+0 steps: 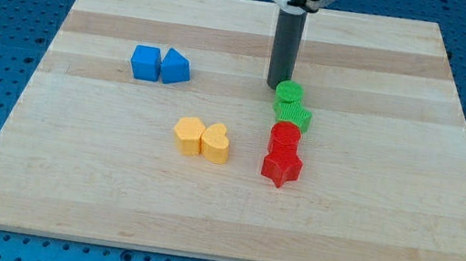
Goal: Place the blue triangle above the blue cube
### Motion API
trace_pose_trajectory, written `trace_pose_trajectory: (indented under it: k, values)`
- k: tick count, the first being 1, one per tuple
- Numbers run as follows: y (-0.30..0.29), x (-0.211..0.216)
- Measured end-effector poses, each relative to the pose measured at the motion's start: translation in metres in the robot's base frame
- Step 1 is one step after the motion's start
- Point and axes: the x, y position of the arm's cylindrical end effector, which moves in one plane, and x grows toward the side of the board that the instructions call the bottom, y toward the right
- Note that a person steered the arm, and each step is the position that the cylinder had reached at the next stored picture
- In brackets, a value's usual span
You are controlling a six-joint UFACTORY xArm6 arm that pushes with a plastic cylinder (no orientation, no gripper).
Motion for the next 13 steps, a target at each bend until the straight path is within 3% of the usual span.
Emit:
trace_pose_trajectory:
  k: [6,8,13]
  values:
    - [-0.028,-0.002]
    - [-0.068,-0.001]
    - [-0.103,0.021]
